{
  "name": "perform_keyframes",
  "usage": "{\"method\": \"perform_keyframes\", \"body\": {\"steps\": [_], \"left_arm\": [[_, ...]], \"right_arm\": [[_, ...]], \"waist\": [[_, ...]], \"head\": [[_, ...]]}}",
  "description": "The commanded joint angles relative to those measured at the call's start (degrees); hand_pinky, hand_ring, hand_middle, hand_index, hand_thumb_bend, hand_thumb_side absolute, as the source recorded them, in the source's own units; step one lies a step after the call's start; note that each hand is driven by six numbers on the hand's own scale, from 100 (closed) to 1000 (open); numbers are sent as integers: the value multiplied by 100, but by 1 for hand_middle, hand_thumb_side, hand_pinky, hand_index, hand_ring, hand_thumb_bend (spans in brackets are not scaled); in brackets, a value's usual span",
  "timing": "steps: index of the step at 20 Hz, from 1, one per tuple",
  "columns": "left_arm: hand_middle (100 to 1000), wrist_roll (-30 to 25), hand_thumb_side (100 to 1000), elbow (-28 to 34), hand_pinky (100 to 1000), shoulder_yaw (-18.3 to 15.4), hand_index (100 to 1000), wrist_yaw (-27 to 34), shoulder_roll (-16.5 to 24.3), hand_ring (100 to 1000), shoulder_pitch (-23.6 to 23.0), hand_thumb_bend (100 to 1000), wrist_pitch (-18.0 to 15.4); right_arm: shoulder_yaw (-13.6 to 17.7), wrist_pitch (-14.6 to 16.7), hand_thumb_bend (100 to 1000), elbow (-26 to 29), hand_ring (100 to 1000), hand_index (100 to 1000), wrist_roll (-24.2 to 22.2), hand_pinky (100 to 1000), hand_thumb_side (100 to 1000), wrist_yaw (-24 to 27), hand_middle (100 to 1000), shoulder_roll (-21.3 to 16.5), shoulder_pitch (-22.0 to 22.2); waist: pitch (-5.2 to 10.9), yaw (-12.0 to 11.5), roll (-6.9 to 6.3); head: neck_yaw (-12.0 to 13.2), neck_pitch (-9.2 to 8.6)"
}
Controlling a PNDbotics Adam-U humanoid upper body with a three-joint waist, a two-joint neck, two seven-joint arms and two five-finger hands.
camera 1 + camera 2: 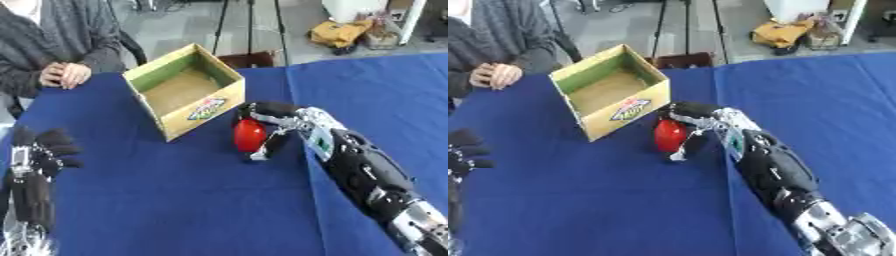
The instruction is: Pick up objects on the table and place them in the box.
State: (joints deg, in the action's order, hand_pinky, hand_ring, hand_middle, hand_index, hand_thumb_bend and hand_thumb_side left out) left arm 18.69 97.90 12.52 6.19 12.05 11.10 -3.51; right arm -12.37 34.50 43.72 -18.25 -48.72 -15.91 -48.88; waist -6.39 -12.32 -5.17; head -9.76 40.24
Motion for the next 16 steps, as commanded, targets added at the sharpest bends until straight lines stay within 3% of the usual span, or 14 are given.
{"method": "perform_keyframes", "body": {"steps": [1,9,13,16], "left_arm": [[578,-22,1000,80,504,-19,732,-2,47,590,42,672,-1],[578,-19,1000,108,504,-20,731,-31,56,590,60,672,-1],[578,-48,1000,153,505,17,731,-57,22,590,165,673,-6],[578,-109,1000,192,506,82,731,-74,-32,590,274,673,4]], "right_arm": [[-1,-65,100,278,507,815,-41,303,113,331,786,-150,-115],[-85,-379,100,1048,505,818,-259,295,100,1287,782,-508,-251],[-60,-536,100,1267,507,818,-265,293,100,1560,783,-751,-403],[-2,-598,100,1322,511,819,-188,294,100,1661,785,-940,-513]], "waist": [[83,-4,5],[45,-117,52],[-16,-378,93],[-58,-706,126]], "head": [[-15,-11],[-112,-81],[-291,-193],[-518,-299]]}}
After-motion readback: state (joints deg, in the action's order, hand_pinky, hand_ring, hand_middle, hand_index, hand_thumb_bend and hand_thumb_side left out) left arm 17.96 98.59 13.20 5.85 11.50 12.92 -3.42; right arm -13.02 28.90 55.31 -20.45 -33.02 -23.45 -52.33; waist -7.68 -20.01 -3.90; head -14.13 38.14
